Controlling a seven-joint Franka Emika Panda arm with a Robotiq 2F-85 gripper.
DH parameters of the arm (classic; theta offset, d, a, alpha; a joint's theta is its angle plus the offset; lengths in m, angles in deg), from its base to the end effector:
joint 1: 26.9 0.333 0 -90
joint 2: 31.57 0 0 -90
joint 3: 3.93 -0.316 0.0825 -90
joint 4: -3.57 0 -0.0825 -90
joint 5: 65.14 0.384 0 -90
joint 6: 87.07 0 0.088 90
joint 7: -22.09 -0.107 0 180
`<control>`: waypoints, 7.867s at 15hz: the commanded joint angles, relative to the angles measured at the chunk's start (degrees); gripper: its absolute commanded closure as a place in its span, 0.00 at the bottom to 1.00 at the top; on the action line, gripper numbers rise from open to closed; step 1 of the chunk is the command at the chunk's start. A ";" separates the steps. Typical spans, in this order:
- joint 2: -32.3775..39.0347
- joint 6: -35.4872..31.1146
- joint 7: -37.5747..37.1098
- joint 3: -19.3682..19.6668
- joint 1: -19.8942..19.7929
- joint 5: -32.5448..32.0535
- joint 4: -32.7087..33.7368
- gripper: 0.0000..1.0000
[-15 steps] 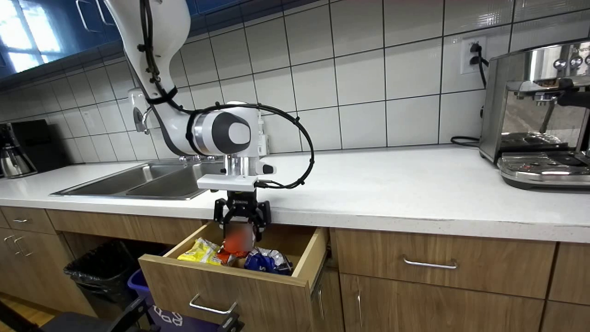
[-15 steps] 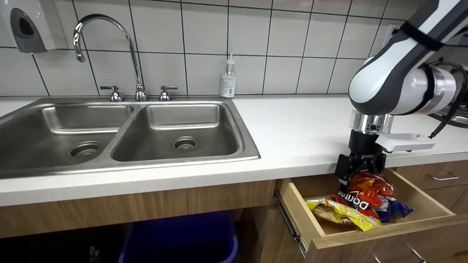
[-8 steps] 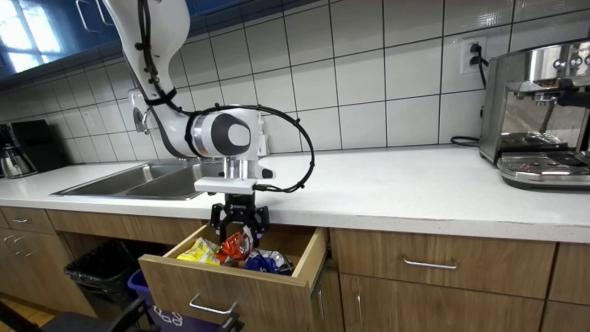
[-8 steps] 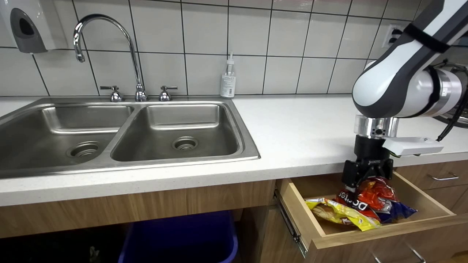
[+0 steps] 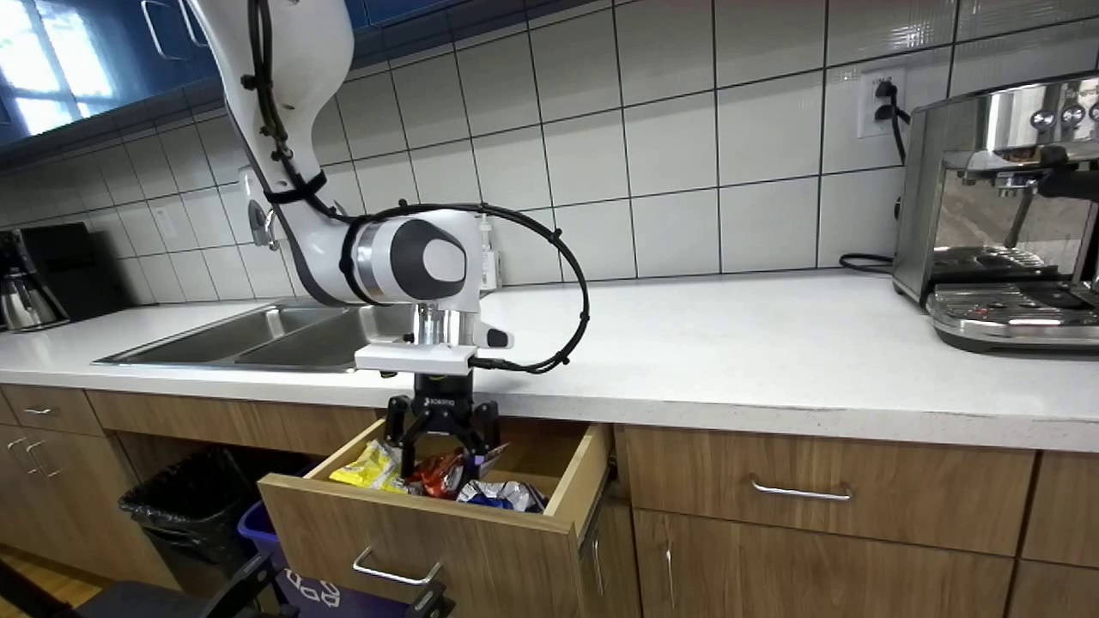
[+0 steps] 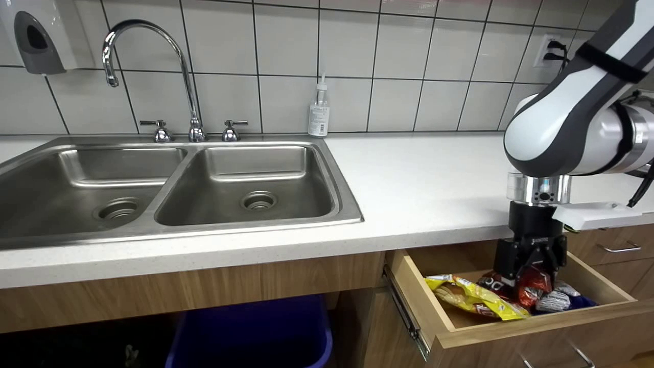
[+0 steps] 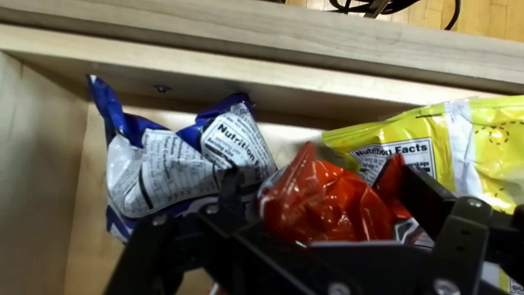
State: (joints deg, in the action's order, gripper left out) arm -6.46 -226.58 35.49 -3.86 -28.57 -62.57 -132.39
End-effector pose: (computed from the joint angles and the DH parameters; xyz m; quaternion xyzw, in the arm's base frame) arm 0.4537 -0.0137 0.1158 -0.9790 -0.0804 0.1839 0.0354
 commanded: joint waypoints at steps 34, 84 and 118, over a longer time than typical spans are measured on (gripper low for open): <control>-22.25 1.04 -0.60 -2.04 1.74 0.39 -22.10 0.00; -7.47 -17.11 -14.46 1.69 2.70 -10.95 -13.34 0.00; 2.87 -13.50 -13.85 1.65 2.46 -8.59 4.01 0.00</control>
State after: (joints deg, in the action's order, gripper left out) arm -6.05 -241.00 21.41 -2.26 -26.21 -71.78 -132.55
